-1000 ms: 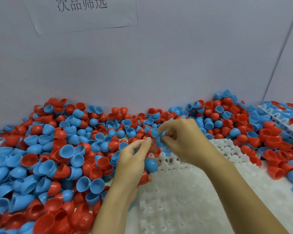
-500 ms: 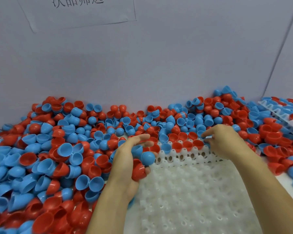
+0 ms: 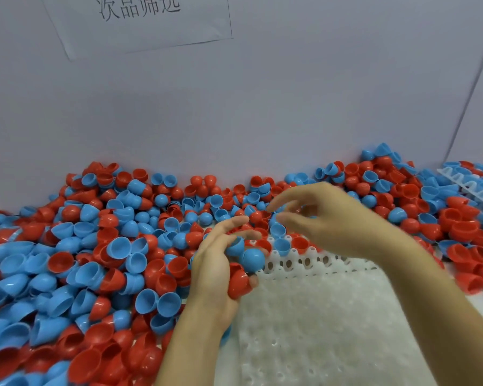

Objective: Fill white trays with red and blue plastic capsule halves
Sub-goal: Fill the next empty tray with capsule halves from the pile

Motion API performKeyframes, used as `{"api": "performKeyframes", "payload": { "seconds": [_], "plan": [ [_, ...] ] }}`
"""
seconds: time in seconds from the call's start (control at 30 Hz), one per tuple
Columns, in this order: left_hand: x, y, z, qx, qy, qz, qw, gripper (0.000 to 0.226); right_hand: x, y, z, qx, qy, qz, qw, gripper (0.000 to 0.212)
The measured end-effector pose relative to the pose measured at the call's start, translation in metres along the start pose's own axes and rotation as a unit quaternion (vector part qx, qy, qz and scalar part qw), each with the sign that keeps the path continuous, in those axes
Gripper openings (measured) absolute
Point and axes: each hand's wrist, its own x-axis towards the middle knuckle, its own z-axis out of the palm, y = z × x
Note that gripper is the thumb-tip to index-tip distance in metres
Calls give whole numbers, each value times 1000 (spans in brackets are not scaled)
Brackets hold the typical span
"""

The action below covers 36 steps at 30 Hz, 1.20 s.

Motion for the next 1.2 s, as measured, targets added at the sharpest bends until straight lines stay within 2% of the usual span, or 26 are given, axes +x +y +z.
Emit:
{"api": "performKeyframes", "payload": {
  "seconds": [0.1, 0.23, 0.4, 0.53, 0.63, 0.7, 0.73, 0.77, 0.83, 0.87, 0.9, 0.97, 1.0, 1.03, 1.1, 1.2],
  "plan": [
    [-3, -2, 3, 35, -22, 0, 999, 31, 1, -20, 28, 10, -24, -54, 998, 6],
    [-1, -5, 2, 58, -4, 1, 998, 44, 3, -19, 42, -21, -59, -64, 996, 19],
    [-3, -4, 3, 71, -26, 0, 997, 40, 3, -20, 44, -19, -101, -95, 990, 28],
    [-3, -3, 3, 63, -58, -13, 996, 39, 2, -18, 38, 12, -64, -77, 995, 10],
    [-2, -2, 3, 55, -59, -18, 997, 28, 1, -12, 20, 86, -14, -40, 995, 12],
    [0, -1, 2, 42, -35, -18, 998, 24, -3, 0, -4, 45, 20, 9, 999, 18],
    [1, -2, 1, 34, -21, -20, 999, 28, -7, 8, -18, -17, -4, 47, 999, 22],
    [2, -2, 0, 28, -8, -21, 999, 33, -13, 16, -30, -96, -64, 99, 988, 27],
    [2, -1, 0, 15, 8, -25, 1000, 39, -24, 27, -47, -233, -215, 229, 920, 32],
    [2, -1, -1, 10, 9, -31, 999, 40, -27, 30, -50, -253, -239, 256, 902, 32],
    [3, -1, 0, 5, 4, -37, 999, 39, -27, 30, -49, -234, -220, 242, 915, 32],
    [2, -1, 0, -9, -13, -50, 999, 35, -17, 21, -38, -89, -43, 128, 987, 37],
    [2, -2, 0, -14, -21, -53, 998, 31, -10, 15, -30, -16, 33, 89, 995, 50],
    [2, -2, 0, -16, -25, -52, 998, 26, -4, 6, -23, 27, 60, 66, 996, 60],
    [2, -2, -1, -23, -27, -45, 998, 19, 1, 1, -9, 18, 29, 42, 999, 60],
    [3, -3, -1, -32, -32, -41, 998, 21, -4, 1, 0, 21, -79, 22, 996, 41]
  ]
}}
